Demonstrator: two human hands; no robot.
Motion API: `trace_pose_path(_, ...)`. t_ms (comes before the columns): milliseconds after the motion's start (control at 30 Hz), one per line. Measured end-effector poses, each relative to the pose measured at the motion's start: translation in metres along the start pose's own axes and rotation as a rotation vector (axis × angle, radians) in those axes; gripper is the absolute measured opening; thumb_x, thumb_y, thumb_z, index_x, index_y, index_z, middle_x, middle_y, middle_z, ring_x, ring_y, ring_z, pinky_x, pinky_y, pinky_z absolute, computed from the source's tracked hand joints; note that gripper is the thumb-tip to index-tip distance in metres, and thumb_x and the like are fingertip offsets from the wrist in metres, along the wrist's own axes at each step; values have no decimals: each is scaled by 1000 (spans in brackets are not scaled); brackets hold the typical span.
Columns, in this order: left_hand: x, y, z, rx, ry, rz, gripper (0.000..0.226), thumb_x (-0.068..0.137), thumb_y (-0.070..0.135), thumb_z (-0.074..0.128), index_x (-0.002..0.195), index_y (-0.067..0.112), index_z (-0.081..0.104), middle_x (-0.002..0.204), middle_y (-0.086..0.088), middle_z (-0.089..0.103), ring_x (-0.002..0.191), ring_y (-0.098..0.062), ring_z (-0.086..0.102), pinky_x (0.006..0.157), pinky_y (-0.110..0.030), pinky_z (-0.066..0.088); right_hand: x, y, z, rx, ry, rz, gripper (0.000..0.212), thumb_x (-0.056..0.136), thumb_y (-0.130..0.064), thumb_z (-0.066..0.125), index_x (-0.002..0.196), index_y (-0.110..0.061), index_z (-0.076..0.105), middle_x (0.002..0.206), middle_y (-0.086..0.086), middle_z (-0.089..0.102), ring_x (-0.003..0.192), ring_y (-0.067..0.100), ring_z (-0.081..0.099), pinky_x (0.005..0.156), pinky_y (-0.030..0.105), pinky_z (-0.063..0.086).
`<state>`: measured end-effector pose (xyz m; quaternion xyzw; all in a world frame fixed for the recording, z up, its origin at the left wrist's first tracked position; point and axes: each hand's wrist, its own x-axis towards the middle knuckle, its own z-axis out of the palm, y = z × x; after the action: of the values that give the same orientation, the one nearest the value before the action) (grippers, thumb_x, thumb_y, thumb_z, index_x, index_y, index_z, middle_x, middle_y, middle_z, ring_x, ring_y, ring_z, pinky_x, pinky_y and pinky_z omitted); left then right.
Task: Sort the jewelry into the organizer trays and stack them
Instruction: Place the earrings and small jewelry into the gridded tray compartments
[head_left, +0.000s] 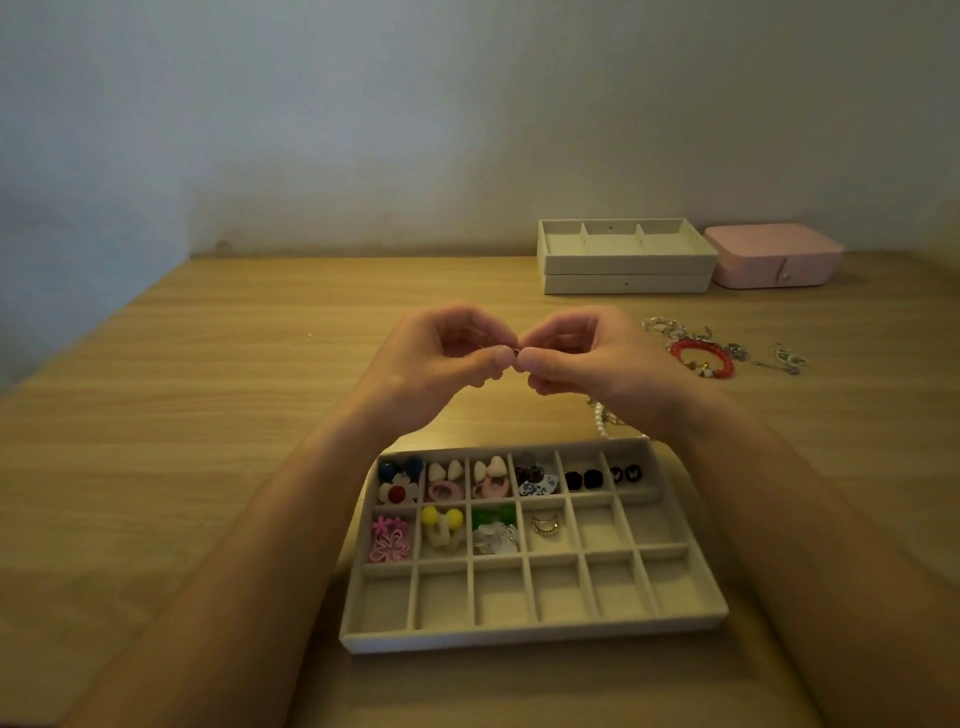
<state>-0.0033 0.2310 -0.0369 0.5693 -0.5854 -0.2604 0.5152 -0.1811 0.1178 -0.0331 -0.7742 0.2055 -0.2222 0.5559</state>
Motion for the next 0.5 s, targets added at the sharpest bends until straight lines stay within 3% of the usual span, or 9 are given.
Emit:
trace_pose_path(67, -2, 1, 4, -54, -18, 4, 14, 87, 9, 72, 100, 5, 69, 88, -14, 73, 80, -20, 69, 73, -30, 58, -5, 2, -3, 53, -10, -18, 20, 90, -11, 73, 109, -5, 74, 96, 10, 76, 86, 20, 73, 78, 29, 59)
trace_pose_path(200, -4, 3, 4, -166, -38, -45, 20, 83, 18, 70, 100, 7, 68, 88, -5, 75, 84, -22, 72, 78, -31, 60, -8, 3, -5, 108, -2, -46, 18, 90, -5, 71, 108, -6, 74, 92, 9, 76, 85, 20, 73, 77, 29, 58)
trace_pose_path(400, -3, 1, 2, -84, -43, -70, 25, 82, 24, 72, 102, 9, 72, 89, -11, 72, 79, -22, 67, 70, -32, 57, -13, 8, -2, 176, 43, -32, 16, 87, -6, 74, 104, -4, 74, 85, 7, 76, 79, 20, 72, 74, 29, 59)
trace_pose_path(500, -4, 2, 2, -34, -53, -80, 17, 85, 17, 74, 101, 11, 74, 86, -9, 71, 75, -21, 66, 68, -30, 56, -12, 10, -2, 204, 66, -14, 17, 87, -4, 74, 104, -2, 73, 85, 10, 76, 80, 22, 73, 74, 30, 60)
